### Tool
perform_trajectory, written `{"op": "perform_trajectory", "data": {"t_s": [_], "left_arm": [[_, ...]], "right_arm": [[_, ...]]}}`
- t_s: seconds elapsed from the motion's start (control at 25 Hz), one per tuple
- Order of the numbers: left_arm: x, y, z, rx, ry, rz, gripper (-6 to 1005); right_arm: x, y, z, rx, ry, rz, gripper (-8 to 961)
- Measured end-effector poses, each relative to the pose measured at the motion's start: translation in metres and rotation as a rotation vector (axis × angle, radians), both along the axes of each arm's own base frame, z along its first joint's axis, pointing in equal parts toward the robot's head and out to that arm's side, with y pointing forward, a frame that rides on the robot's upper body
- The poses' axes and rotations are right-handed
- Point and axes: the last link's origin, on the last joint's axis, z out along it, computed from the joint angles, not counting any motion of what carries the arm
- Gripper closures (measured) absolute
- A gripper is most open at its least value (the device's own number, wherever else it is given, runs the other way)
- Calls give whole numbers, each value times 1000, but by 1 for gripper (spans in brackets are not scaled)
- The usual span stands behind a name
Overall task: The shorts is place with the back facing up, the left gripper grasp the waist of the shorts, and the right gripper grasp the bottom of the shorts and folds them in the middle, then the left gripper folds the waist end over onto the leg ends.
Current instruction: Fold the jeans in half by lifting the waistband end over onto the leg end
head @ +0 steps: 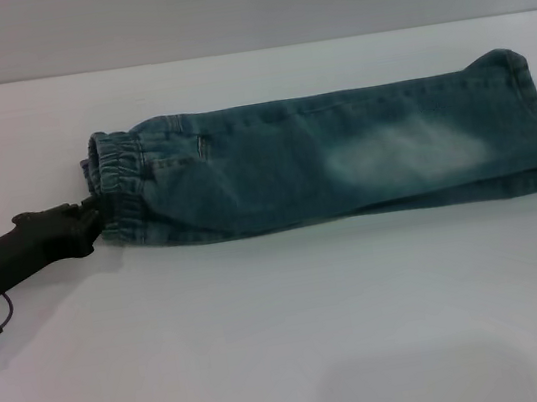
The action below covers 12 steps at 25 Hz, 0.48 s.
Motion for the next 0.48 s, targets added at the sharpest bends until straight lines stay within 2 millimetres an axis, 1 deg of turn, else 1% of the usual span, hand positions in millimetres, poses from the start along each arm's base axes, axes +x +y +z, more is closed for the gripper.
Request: {"op": "perform_trajectory", "data": {"t_s": [0.04, 0.32, 0.48], "left_arm": [[0, 0, 0, 0, 0, -1, 806], [1, 0, 0, -10, 6, -5, 892], [0, 2, 5, -21, 9, -9, 941]], "right_arm": [[0, 0, 0, 0, 0, 0, 386], [-1, 1, 0, 0, 1, 2, 386], [-2, 2, 0, -1, 1, 5, 385]]}}
